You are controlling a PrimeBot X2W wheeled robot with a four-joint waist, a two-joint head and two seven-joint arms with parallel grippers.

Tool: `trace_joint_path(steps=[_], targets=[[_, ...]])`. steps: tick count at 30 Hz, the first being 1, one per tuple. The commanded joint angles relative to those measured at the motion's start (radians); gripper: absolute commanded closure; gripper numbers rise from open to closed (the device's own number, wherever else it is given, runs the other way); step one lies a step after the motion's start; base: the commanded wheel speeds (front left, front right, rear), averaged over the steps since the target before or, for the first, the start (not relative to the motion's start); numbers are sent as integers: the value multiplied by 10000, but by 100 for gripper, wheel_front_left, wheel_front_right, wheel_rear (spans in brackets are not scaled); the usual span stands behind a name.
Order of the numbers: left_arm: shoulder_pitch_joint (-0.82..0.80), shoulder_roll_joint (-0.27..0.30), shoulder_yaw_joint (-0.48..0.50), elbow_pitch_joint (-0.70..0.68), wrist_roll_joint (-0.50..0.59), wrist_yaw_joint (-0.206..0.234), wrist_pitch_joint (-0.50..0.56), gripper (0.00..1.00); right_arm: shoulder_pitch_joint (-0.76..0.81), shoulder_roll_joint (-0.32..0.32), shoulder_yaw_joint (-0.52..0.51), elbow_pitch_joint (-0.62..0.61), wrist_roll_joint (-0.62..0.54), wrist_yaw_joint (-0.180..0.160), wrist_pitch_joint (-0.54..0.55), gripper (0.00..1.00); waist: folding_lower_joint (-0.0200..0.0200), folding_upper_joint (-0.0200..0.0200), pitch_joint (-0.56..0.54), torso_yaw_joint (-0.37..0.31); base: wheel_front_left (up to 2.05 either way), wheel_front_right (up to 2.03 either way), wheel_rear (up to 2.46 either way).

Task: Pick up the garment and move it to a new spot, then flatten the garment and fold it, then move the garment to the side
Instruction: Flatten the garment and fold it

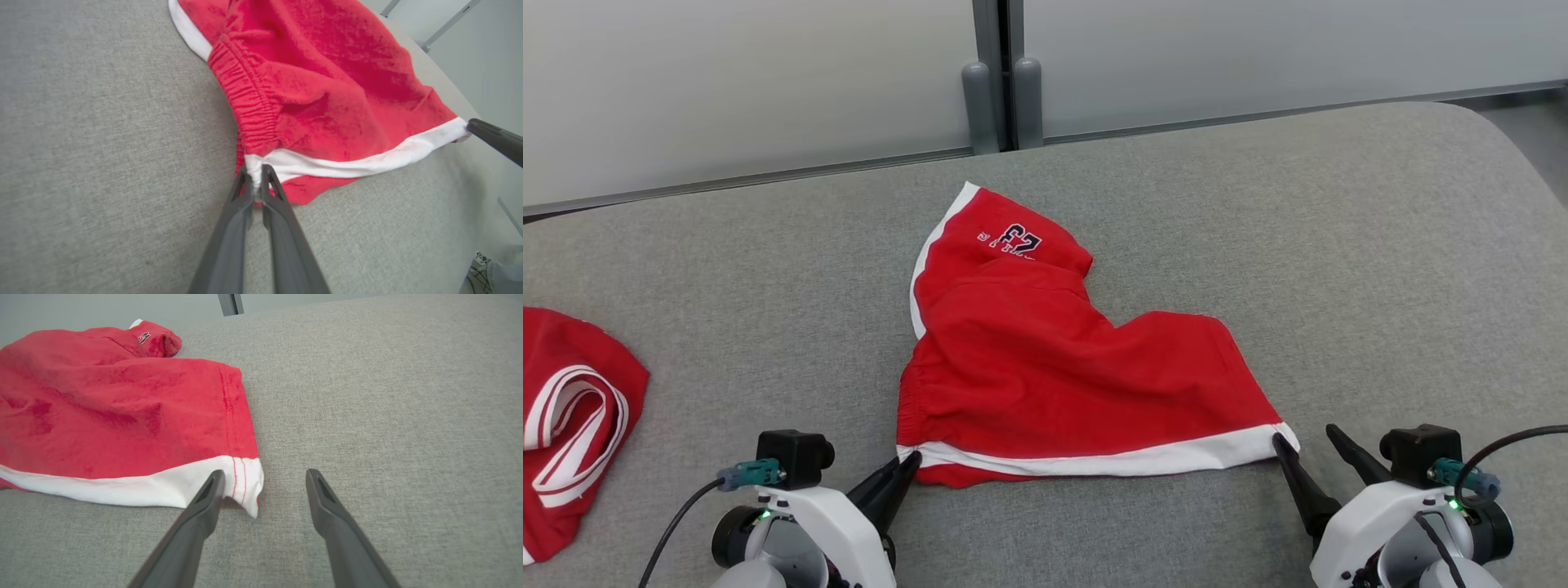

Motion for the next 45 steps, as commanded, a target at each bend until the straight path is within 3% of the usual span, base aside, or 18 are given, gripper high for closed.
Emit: trace_joint_path(steps=[1,13,14,15,24,32,41,45], targets=[[-87,141,-36,25,-57,-10,-121,100,-30,-36,-49,21,-68,20,-69,0,0,0,-64,108,0,0,0],[1175,657,-127,-581,-640,248,-297,100,202,-185,-165,65,-54,20,22,0,0,0,-482,661,0,0,0],[1223,646,-131,-626,-656,268,-287,10,223,-189,-180,48,-51,20,30,0,0,0,-498,701,0,0,0],[1251,654,-139,-671,-616,329,-301,0,250,-187,-188,38,-51,20,37,0,0,0,-518,734,0,0,0],[1572,1055,241,-1701,-281,846,-1073,0,435,-208,-309,-343,-74,20,-493,0,0,0,-942,973,0,0,0],[2017,1529,1435,-3240,674,2267,-2960,0,671,-176,-937,-1148,-382,20,-2025,0,0,0,-1399,1103,0,0,0],[2846,993,2843,-4247,2099,3555,-3299,0,1072,314,-1861,-2045,-1043,20,-2573,0,0,0,-1566,1136,0,0,0],[3369,452,3393,-4510,2973,3659,-3294,0,1434,573,-2290,-2186,-1241,20,-2600,0,0,0,-1647,1165,0,0,0]])
